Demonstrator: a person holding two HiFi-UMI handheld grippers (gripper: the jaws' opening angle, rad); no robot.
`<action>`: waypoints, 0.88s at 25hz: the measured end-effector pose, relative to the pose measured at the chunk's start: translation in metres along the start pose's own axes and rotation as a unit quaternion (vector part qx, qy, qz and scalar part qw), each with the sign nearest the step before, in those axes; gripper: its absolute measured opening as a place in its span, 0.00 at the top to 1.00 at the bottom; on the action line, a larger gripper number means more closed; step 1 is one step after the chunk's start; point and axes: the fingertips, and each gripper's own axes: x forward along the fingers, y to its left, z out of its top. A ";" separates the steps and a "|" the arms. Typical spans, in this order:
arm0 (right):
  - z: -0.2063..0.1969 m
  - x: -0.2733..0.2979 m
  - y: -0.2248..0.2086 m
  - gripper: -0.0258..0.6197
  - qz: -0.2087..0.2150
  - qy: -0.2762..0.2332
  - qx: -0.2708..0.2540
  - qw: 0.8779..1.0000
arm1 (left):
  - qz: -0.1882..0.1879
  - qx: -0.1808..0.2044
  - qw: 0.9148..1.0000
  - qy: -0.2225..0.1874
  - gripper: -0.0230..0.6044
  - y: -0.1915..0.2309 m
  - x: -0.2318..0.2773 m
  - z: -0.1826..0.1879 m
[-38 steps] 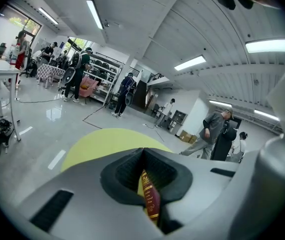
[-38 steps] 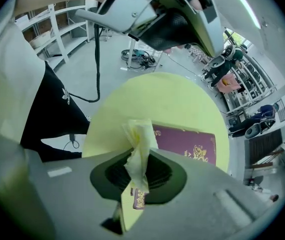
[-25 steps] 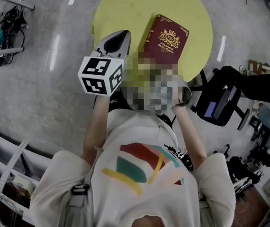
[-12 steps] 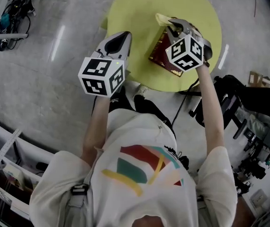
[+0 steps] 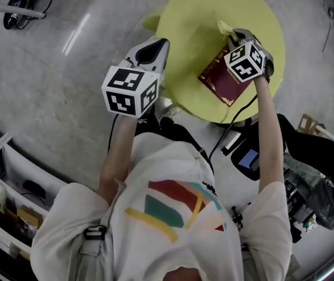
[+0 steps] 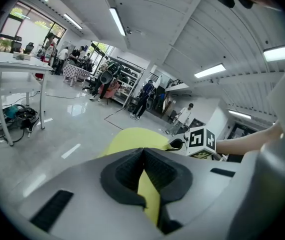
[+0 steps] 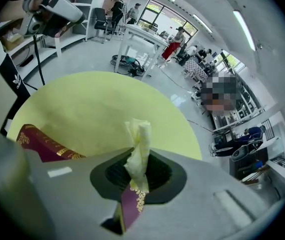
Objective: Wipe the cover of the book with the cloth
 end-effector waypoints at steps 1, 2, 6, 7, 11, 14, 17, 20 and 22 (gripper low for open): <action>-0.001 0.002 0.001 0.91 0.004 0.002 0.003 1.000 | 0.005 -0.004 1.000 -0.001 0.94 0.004 -0.002 -0.001; -0.002 0.003 0.002 0.91 0.008 0.003 0.006 1.000 | 0.009 -0.007 1.000 -0.002 0.94 0.007 -0.004 -0.001; -0.002 0.005 0.005 0.91 0.022 0.005 0.020 1.000 | 0.015 -0.009 1.000 -0.007 0.94 0.010 -0.007 0.001; -0.002 0.005 0.006 0.91 0.024 0.005 0.025 0.999 | 0.015 -0.008 1.000 -0.008 0.94 0.009 -0.007 0.001; 0.000 0.003 0.010 0.91 0.029 0.001 0.045 0.999 | 0.010 -0.004 1.000 -0.011 0.94 0.004 -0.007 0.004; 0.004 -0.004 0.020 0.91 0.036 -0.008 0.051 0.998 | 0.009 -0.004 1.000 -0.012 0.94 0.002 -0.008 0.005; 0.010 -0.011 0.041 0.91 0.051 -0.021 0.044 0.998 | 0.009 -0.004 1.000 -0.013 0.94 0.001 -0.007 0.004; 0.017 -0.021 0.067 0.91 0.068 -0.035 0.035 0.996 | 0.007 -0.002 1.000 -0.013 0.94 -0.002 -0.008 0.004; 0.024 -0.028 0.086 0.91 0.082 -0.044 0.031 0.995 | 0.005 -0.001 1.000 -0.014 0.94 -0.003 -0.008 0.005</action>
